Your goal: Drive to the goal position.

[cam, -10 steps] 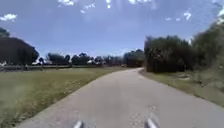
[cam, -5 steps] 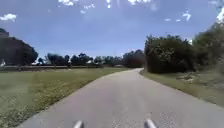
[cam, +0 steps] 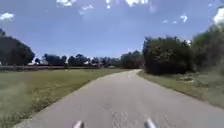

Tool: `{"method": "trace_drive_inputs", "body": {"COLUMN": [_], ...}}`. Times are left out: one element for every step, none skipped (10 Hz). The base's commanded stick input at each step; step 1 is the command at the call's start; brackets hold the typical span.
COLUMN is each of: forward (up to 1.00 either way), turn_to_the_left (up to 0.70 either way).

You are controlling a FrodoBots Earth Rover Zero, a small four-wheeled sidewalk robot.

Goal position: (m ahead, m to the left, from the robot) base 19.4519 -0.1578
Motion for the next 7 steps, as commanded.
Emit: {"method": "trace_drive_inputs", "body": {"forward": [0.50, 0.50, 0.50, 0.50, 0.50, 0.50, 0.50], "turn_to_the_left": [0.00, 0.00, 0.00, 0.00, 0.00, 0.00, 0.00]}}
